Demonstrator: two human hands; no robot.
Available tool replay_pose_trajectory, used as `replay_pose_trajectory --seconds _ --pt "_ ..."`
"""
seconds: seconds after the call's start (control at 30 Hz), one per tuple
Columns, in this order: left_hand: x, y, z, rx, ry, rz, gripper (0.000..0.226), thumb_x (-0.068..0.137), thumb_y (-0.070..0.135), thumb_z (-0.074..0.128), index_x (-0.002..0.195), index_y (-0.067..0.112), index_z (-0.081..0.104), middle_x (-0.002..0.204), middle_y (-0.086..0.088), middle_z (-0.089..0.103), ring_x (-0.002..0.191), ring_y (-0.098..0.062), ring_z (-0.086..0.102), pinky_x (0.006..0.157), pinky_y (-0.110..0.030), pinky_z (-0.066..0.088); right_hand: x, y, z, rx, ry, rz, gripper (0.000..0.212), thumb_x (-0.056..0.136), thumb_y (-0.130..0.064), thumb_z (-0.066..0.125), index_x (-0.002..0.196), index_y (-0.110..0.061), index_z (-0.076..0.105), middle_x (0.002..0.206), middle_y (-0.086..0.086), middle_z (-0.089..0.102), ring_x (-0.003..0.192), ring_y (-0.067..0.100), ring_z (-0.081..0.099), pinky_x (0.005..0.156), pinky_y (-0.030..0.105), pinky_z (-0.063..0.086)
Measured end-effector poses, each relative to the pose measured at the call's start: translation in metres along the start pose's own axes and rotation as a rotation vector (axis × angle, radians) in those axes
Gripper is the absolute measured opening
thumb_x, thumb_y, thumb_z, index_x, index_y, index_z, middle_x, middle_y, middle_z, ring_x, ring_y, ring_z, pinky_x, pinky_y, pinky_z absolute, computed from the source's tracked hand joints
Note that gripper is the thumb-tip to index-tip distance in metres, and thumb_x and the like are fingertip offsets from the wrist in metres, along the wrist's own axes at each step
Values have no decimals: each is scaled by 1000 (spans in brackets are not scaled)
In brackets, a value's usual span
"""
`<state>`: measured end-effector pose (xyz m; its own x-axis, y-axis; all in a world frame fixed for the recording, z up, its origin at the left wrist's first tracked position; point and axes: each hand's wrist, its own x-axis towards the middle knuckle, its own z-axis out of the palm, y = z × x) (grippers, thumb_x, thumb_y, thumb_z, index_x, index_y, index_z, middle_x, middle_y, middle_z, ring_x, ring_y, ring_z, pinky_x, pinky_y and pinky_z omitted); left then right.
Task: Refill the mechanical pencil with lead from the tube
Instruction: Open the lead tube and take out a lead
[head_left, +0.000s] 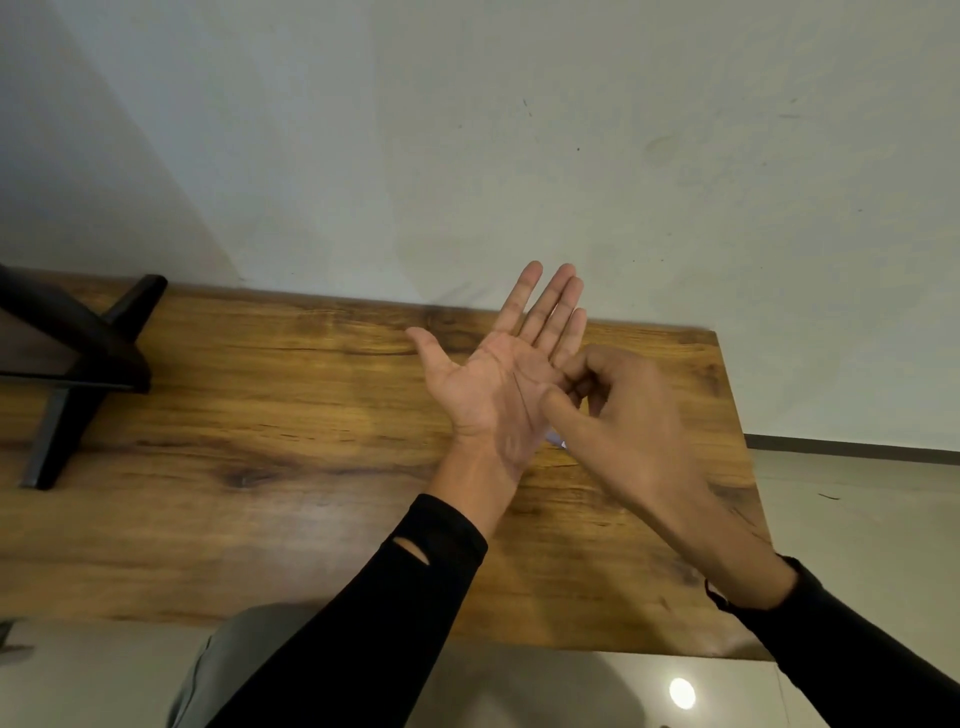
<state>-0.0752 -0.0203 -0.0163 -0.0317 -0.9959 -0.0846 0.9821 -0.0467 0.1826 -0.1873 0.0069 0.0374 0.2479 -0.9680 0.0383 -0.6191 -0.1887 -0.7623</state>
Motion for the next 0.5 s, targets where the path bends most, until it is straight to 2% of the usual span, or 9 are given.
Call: replay_pose_trajectory --seconds 0.17,0.27,0.43,0.5 --pt "-1 -6 -3 23 -30 -43 135 80 103 17 166 1 35 170 -28 39 163 -38 32 137 -48 16 11 -5 10 -149 -47 75 15 87 -25 79 75 -21 72 59 -7 68 49 3 62 43 12 41" --pt "1 -6 -6 8 -47 -40 135 80 103 17 165 1 36 170 -28 39 163 -38 33 137 -48 16 15 -7 12 -204 -62 90 17 86 -23 78 71 -17 72 56 -2 69 49 10 66 42 17 45" --pt "1 -7 -7 12 -35 -59 134 80 104 17 165 2 38 169 -27 42 161 -37 37 136 -47 21 19 -6 11 -207 -92 118 21 88 -23 75 71 -10 73 59 6 71 54 21 70 49 37 58" --pt "0 -6 -4 14 -13 -75 132 81 102 18 163 3 41 167 -27 45 160 -37 40 136 -47 23 21 -2 9 -155 -108 134 26 89 -22 75 67 -9 71 52 0 66 45 16 62 45 31 53"
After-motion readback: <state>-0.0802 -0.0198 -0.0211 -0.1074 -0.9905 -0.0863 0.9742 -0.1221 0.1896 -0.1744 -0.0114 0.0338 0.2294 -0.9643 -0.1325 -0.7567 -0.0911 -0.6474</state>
